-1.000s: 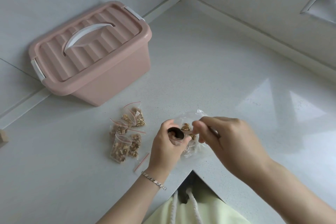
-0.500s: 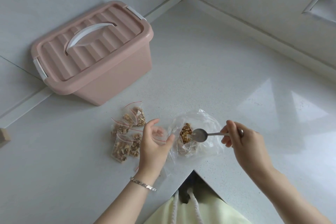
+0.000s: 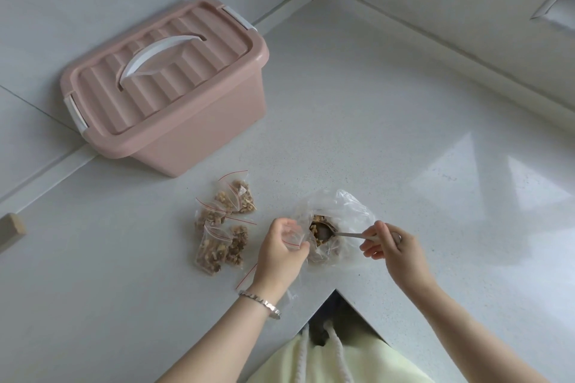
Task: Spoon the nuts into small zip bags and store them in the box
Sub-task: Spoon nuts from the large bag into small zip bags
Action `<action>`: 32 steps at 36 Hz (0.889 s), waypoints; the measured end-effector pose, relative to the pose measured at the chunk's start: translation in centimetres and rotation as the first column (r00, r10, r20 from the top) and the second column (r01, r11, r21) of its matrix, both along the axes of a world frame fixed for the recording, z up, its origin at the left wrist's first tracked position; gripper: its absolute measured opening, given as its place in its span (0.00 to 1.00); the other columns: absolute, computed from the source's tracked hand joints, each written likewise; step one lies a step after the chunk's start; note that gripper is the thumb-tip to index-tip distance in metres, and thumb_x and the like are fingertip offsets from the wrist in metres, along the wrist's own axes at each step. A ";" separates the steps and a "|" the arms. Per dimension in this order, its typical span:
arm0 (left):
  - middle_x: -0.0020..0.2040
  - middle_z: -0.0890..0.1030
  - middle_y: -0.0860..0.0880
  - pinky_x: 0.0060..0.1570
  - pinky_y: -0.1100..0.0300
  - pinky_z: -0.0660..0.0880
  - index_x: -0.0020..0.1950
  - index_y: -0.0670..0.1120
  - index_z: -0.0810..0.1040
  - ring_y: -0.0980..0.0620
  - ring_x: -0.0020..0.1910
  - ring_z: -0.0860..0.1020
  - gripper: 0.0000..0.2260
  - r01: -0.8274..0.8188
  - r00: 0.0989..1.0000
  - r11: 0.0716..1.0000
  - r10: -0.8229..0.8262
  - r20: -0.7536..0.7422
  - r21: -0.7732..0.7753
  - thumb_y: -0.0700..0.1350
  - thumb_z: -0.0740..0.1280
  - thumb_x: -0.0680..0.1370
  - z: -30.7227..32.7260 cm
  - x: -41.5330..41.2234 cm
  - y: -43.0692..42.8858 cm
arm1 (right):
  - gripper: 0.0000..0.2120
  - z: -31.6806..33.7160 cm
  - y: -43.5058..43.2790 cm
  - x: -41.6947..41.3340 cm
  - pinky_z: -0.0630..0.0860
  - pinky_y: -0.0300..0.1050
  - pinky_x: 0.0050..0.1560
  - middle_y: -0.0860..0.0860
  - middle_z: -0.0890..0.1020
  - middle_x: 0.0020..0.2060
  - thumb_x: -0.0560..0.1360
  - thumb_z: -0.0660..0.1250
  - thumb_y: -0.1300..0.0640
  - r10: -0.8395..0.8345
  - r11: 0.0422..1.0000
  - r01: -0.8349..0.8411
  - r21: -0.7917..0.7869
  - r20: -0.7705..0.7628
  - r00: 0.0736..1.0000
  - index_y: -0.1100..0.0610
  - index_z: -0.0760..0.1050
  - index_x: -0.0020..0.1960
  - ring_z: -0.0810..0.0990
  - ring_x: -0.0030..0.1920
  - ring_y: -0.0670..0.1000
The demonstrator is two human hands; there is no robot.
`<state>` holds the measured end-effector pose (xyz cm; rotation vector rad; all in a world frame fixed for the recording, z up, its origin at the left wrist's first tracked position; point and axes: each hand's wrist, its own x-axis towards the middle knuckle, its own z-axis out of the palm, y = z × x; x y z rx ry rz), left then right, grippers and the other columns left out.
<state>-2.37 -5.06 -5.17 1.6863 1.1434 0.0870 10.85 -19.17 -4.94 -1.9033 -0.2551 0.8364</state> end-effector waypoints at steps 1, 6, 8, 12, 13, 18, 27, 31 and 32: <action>0.52 0.76 0.57 0.37 0.79 0.67 0.55 0.51 0.70 0.62 0.47 0.73 0.15 0.000 1.000 1.000 0.000 -0.002 -0.009 0.41 0.70 0.72 -0.1 0.2 0.0 | 0.15 -0.2 0.0 -0.1 0.77 0.37 0.34 0.52 0.82 0.30 0.79 0.56 0.56 -0.013 1.000 0.013 0.001 -0.040 0.999 0.59 0.78 0.40 0.81 0.32 0.50; 0.51 0.76 0.57 0.38 0.79 0.67 0.55 0.51 0.70 0.66 0.46 0.72 0.14 0.004 1.000 1.000 -0.004 -0.004 -0.026 0.41 0.69 0.72 -0.4 0.6 -0.2 | 0.17 -0.6 0.0 -0.4 0.79 0.39 0.35 0.56 0.83 0.33 0.80 0.55 0.53 -0.119 0.993 0.119 -0.011 -0.219 0.969 0.61 0.78 0.43 0.82 0.34 0.51; 0.50 0.75 0.59 0.39 0.80 0.67 0.55 0.51 0.70 0.67 0.46 0.72 0.14 0.016 1.000 1.000 -0.016 0.002 -0.014 0.40 0.69 0.72 -0.3 0.5 -0.2 | 0.17 -0.6 -0.2 -0.3 0.78 0.42 0.38 0.57 0.83 0.33 0.80 0.55 0.53 -0.162 0.986 0.164 -0.015 -0.259 0.952 0.61 0.77 0.42 0.82 0.34 0.52; 0.49 0.75 0.61 0.41 0.76 0.68 0.53 0.52 0.70 0.63 0.48 0.73 0.15 -0.001 1.000 1.000 0.000 0.014 0.029 0.39 0.70 0.72 0.1 0.1 -0.1 | 0.17 -0.2 -1.2 0.1 0.78 0.43 0.40 0.57 0.83 0.33 0.80 0.54 0.52 -0.213 0.976 0.219 -0.014 -0.306 0.928 0.61 0.77 0.43 0.81 0.34 0.52; 0.50 0.76 0.60 0.41 0.76 0.68 0.54 0.52 0.71 0.62 0.48 0.73 0.15 -0.010 1.000 0.999 0.009 0.018 0.047 0.39 0.70 0.72 0.2 0.0 -0.1 | 0.17 -0.1 -1.5 0.3 0.78 0.43 0.40 0.57 0.83 0.33 0.80 0.54 0.52 -0.223 0.973 0.231 -0.012 -0.316 0.922 0.61 0.76 0.43 0.81 0.33 0.51; 0.49 0.78 0.57 0.40 0.77 0.69 0.54 0.52 0.72 0.60 0.47 0.75 0.16 -0.039 0.998 0.992 0.033 0.046 0.123 0.40 0.72 0.70 0.8 -0.4 -0.3 | 0.18 0.6 -2.7 1.3 0.78 0.42 0.40 0.54 0.83 0.31 0.80 0.54 0.50 -0.246 0.966 0.259 0.001 -0.305 0.920 0.60 0.76 0.43 0.81 0.31 0.48; 0.46 0.76 0.56 0.38 0.81 0.66 0.56 0.49 0.72 0.61 0.44 0.73 0.20 -0.037 0.998 0.984 0.028 0.056 0.174 0.45 0.75 0.68 1.7 0.4 -0.6 | 0.19 3.0 -3.4 1.8 0.78 0.36 0.33 0.53 0.82 0.29 0.75 0.54 0.45 -0.227 0.937 0.299 0.181 -0.336 0.914 0.59 0.75 0.42 0.80 0.29 0.47; 0.41 0.70 0.65 0.38 0.83 0.65 0.54 0.51 0.71 0.70 0.41 0.70 0.20 -0.019 0.997 0.983 0.006 0.072 0.183 0.47 0.76 0.67 2.3 1.0 -0.7 | 0.19 3.9 -2.8 1.1 0.78 0.35 0.33 0.53 0.81 0.28 0.79 0.52 0.48 -0.207 0.919 0.303 0.250 -0.347 0.915 0.59 0.74 0.42 0.80 0.29 0.47; 0.42 0.70 0.65 0.38 0.83 0.65 0.54 0.51 0.70 0.70 0.41 0.70 0.20 -0.015 0.997 0.982 0.001 0.077 0.186 0.47 0.76 0.67 2.4 1.2 -0.8 | 0.19 4.1 -2.6 0.8 0.78 0.35 0.33 0.53 0.81 0.28 0.79 0.52 0.48 -0.207 0.915 0.305 0.264 -0.343 0.916 0.59 0.74 0.41 0.80 0.30 0.47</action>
